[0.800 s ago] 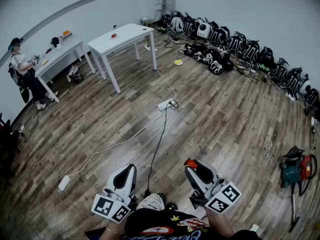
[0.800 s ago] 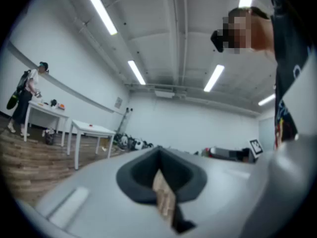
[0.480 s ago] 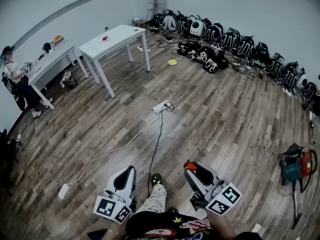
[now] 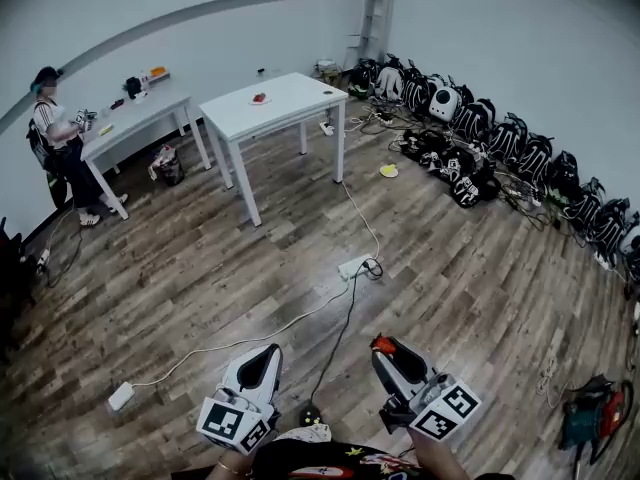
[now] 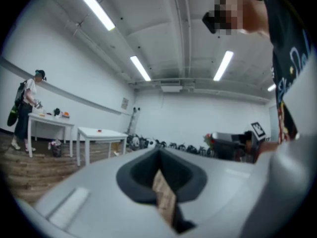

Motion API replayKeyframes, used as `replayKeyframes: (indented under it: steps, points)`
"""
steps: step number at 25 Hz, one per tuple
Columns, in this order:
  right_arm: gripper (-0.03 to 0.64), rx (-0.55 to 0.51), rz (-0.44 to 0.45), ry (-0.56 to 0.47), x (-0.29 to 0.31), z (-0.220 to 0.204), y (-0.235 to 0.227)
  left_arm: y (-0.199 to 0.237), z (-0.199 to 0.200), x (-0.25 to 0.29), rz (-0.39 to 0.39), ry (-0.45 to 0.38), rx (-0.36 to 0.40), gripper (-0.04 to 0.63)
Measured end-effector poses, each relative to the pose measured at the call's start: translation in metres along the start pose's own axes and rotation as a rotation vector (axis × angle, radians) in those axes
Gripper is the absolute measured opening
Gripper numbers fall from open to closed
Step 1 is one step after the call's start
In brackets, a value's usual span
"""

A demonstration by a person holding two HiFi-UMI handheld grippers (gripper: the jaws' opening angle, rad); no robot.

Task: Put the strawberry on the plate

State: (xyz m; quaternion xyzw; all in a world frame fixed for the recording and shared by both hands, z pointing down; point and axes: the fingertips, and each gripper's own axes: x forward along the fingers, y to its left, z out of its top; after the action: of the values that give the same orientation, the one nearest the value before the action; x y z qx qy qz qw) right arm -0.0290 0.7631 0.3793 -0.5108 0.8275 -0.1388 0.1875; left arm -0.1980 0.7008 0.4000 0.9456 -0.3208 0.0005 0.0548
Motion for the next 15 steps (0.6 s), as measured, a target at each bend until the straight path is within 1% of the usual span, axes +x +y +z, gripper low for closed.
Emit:
replayKeyframes:
  steps: [1, 3, 5, 8, 11, 13, 15]
  points:
    - [0.146, -0.003, 0.017, 0.003, 0.024, 0.002, -0.009, 0.017, 0.002, 0.013, 0.008, -0.001, 0.003, -0.012]
    - [0.146, 0.000, 0.034, 0.008, 0.066, 0.004, -0.026, 0.045, 0.002, 0.037, 0.008, -0.004, -0.030, -0.012]
    - [0.146, 0.010, 0.029, 0.022, 0.097, 0.004, -0.044, 0.068, -0.003, 0.061, 0.008, -0.005, -0.071, -0.012]
    - [0.146, 0.010, 0.018, 0.074, 0.136, 0.003, -0.077, 0.097, -0.009, 0.099, 0.010, 0.007, -0.100, -0.012]
    - [0.146, 0.012, -0.002, 0.118, 0.176, 0.002, -0.132, 0.135, -0.013, 0.149, 0.026, 0.015, -0.125, -0.012]
    - [0.146, 0.042, -0.003, 0.114, 0.209, 0.004, -0.177, 0.166, -0.007, 0.187, 0.048, -0.013, -0.141, -0.012]
    - [0.146, 0.057, 0.022, 0.104, 0.249, 0.016, -0.220, 0.196, 0.007, 0.234, 0.078, -0.044, -0.124, -0.012]
